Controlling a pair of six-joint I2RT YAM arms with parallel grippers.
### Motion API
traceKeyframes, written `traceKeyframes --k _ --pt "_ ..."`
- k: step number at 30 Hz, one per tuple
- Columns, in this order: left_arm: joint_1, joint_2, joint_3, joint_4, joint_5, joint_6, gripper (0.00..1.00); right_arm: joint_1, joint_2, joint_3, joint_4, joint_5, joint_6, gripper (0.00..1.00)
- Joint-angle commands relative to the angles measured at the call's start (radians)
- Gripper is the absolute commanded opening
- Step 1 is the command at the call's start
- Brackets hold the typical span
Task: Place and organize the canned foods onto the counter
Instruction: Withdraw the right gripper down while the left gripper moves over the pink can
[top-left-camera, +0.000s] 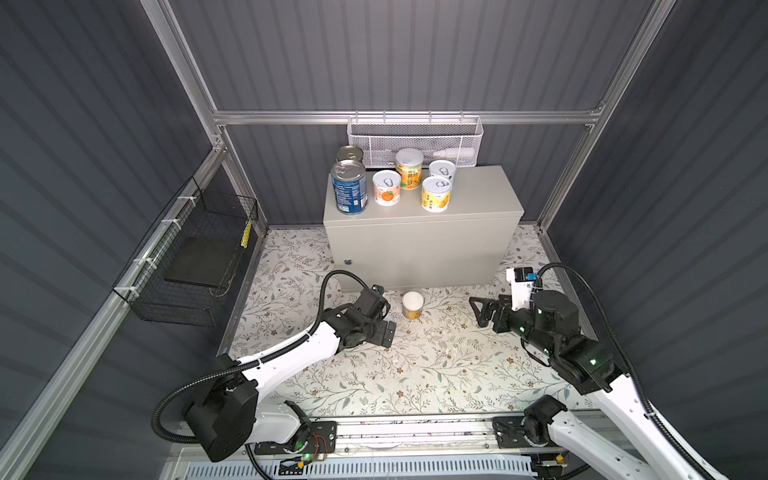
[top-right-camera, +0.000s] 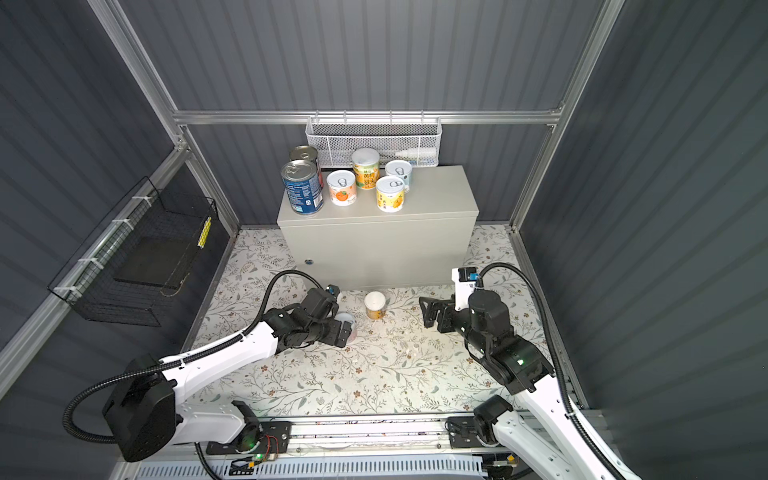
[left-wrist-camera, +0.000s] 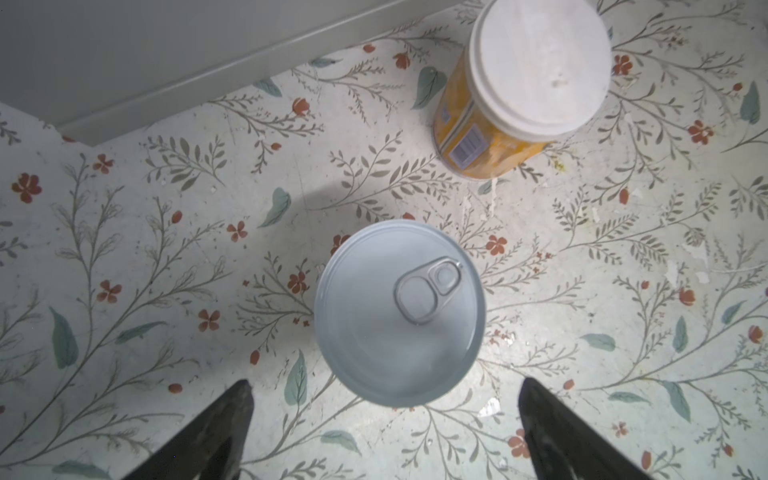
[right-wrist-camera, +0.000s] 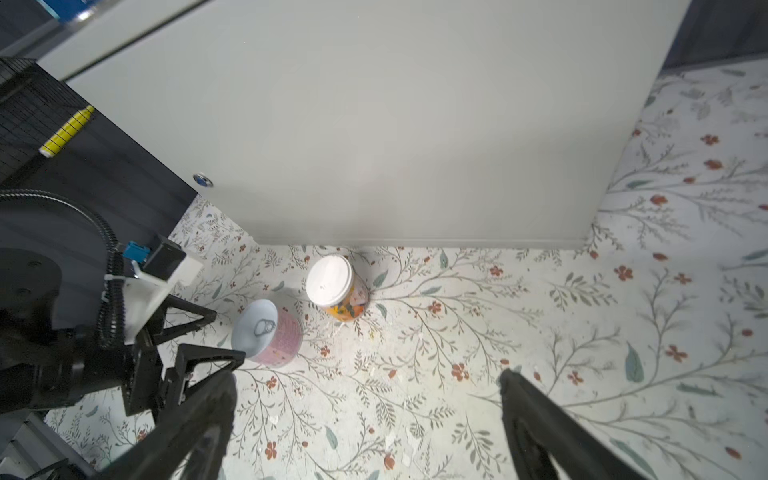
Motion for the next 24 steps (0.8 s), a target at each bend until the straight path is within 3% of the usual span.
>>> traceKeyframes --k 1,8,17,24 --pt "0.002 0.005 0.031 -0.050 -0.020 -0.028 1.00 -0.002 -0.070 -0.052 -0.005 -0.035 0.039 0.99" --pt "0.002 0.065 0.031 -0.008 0.023 -0.051 1.00 -0.003 -0.187 -0.163 0.016 -0.040 0.135 0.99" --pt "0.002 0.123 0.053 0.029 0.026 -0.041 1.00 -0.003 -0.152 -0.229 0.034 -0.111 0.235 0.99" --pt "0.002 0.171 0.074 0.054 0.019 -0.019 0.99 -0.003 -0.178 -0.274 0.047 -0.171 0.229 0.99"
